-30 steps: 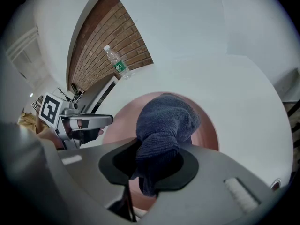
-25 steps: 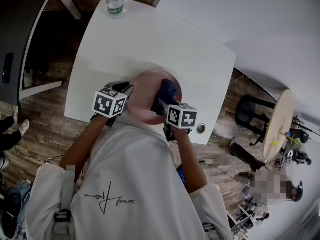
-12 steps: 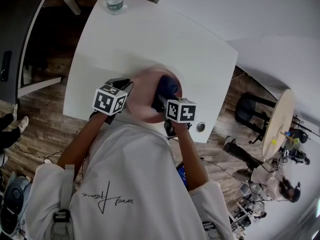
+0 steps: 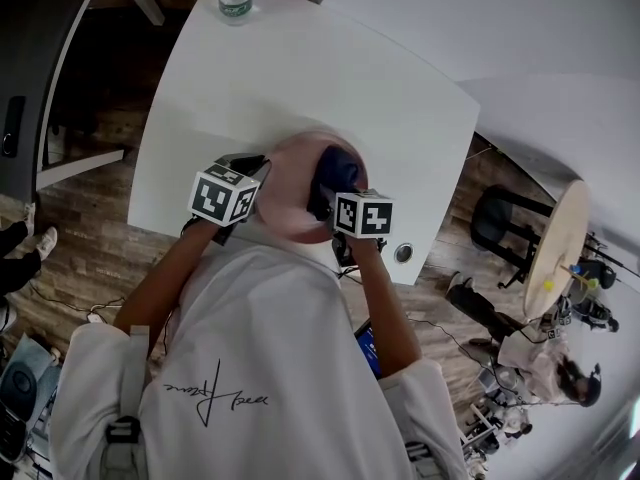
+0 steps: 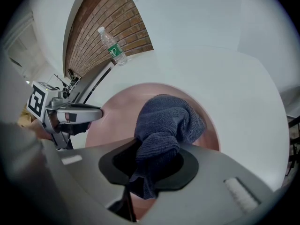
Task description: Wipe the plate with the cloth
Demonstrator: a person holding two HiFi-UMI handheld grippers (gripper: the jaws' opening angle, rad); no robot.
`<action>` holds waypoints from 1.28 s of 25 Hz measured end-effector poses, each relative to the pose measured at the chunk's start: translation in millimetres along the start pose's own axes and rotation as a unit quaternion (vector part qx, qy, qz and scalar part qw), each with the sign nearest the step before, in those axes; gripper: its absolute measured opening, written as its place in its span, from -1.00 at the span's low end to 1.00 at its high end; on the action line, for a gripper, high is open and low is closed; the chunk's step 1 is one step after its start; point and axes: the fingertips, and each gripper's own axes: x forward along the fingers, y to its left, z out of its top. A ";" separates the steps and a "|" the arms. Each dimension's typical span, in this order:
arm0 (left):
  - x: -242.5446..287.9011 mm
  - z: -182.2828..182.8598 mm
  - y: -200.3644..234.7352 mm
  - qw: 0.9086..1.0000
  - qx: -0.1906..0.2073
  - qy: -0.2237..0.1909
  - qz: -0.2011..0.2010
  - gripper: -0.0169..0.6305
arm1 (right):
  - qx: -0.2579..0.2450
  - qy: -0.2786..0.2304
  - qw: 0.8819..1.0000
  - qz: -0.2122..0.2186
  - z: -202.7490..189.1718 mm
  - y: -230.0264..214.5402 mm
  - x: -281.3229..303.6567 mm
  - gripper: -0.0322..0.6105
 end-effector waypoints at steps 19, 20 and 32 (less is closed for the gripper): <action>0.8 0.7 2.6 1.000 0.005 0.005 -0.011 -0.76 | -0.037 -0.010 0.999 -0.026 20.3 6.6 11.2 -0.59; 0.8 0.7 2.5 1.000 0.005 0.005 -0.012 -0.76 | -0.037 -0.012 0.999 -0.027 21.4 7.3 11.6 -0.59; 0.4 0.9 1.8 1.000 0.007 0.007 -0.012 -0.76 | -0.044 -0.014 0.999 -0.020 27.6 16.5 15.3 -0.59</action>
